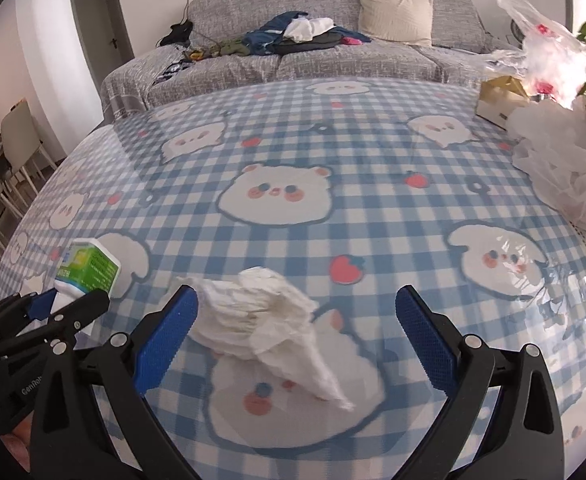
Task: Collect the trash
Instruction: 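Grasp the white bottle with the left tool while the right tool grasps the crumpled tissue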
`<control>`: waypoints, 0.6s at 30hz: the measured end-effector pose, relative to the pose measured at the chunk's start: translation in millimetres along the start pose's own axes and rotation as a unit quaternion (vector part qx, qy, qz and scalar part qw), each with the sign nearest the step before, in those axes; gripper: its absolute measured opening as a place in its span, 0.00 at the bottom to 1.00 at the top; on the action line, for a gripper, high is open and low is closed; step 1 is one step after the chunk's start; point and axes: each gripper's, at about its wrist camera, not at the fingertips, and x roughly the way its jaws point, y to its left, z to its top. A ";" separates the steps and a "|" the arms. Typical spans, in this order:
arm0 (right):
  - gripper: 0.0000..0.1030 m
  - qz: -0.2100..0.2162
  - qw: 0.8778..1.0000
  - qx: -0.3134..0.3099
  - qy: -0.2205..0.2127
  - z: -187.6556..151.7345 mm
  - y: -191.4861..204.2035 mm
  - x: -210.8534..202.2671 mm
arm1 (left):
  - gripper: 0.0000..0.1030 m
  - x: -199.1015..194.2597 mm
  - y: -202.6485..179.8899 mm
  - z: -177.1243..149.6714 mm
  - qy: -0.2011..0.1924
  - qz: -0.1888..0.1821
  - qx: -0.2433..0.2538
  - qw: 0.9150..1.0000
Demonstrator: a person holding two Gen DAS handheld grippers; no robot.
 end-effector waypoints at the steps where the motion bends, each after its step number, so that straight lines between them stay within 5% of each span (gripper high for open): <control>1: 0.92 0.000 1.000 -0.002 0.002 -0.3 2.8 1.4 | 0.40 -0.3 1.8 -0.9 0.000 0.001 0.000 1.000; 7: 0.86 -0.002 1.000 -0.016 0.017 -4.4 22.7 13.4 | 0.40 -2.2 13.9 -3.9 0.003 0.004 -0.007 1.000; 18: 0.34 -0.019 0.999 -0.033 0.029 -6.5 29.7 20.4 | 0.40 0.0 15.9 -6.6 0.010 0.004 -0.009 1.000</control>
